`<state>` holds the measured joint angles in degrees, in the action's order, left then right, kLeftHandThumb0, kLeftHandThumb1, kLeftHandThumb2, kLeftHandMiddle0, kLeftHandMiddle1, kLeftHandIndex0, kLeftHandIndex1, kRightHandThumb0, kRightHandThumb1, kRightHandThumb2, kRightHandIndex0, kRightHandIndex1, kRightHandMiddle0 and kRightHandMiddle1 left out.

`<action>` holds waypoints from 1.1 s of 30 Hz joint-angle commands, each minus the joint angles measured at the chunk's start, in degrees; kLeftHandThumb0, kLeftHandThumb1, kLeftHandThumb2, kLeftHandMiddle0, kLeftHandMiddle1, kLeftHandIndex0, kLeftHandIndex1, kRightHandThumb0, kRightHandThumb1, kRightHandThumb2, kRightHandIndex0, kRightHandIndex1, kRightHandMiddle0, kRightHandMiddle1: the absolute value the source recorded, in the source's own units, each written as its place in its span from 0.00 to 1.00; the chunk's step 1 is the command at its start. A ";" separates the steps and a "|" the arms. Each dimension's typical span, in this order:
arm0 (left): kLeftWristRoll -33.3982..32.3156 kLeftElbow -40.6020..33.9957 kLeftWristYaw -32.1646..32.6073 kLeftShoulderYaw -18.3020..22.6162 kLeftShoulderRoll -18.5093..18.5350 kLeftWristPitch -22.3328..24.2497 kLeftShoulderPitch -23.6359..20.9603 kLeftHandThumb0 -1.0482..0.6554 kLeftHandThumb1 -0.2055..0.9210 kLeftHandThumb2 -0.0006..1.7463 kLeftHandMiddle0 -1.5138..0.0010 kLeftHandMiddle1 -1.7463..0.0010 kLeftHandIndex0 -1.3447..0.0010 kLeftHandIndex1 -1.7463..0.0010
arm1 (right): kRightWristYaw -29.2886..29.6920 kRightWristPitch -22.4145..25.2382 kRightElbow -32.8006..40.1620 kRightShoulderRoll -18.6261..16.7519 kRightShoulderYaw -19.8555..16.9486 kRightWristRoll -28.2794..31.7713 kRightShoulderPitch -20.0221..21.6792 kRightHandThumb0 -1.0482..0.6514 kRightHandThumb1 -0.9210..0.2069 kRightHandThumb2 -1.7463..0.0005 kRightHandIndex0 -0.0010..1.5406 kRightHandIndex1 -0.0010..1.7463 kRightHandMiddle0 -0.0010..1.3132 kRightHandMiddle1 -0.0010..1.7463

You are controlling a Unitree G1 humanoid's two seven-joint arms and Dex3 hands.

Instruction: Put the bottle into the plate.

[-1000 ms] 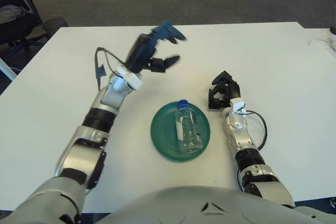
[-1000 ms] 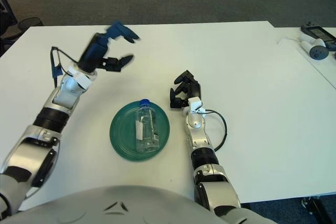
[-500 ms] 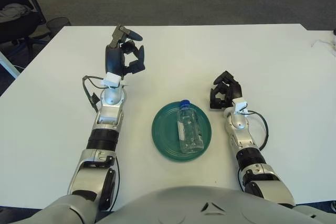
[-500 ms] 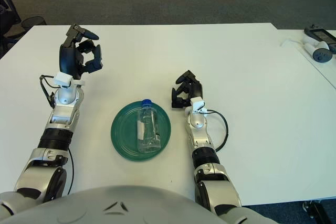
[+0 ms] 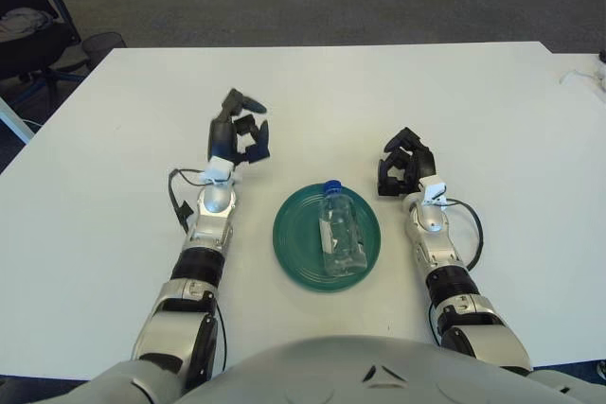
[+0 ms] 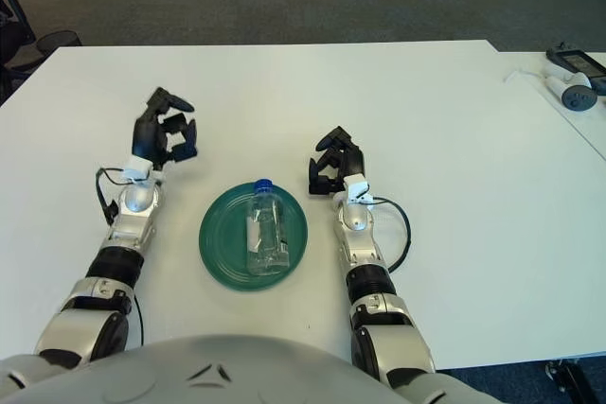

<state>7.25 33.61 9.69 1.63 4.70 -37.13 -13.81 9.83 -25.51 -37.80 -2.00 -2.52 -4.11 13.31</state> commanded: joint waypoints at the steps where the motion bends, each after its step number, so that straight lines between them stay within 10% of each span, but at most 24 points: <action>1: 0.97 3.64 0.20 -0.33 0.22 0.91 1.02 0.35 0.51 0.71 0.25 0.00 0.58 0.00 | 0.34 2.89 -2.70 -0.37 0.25 -0.36 -4.23 0.62 0.79 0.06 0.53 0.98 0.46 1.00; 33: -3.32 21.22 -1.70 1.62 -1.72 -1.87 -2.25 0.32 0.38 0.82 0.20 0.00 0.49 0.00 | 1.03 8.45 1.82 -0.13 0.69 -1.02 -5.45 0.61 0.79 0.06 0.53 0.98 0.47 1.00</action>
<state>3.68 52.09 6.99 3.10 3.93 -39.92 -19.27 10.82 -21.34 -33.73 -1.94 -1.76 -5.24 11.50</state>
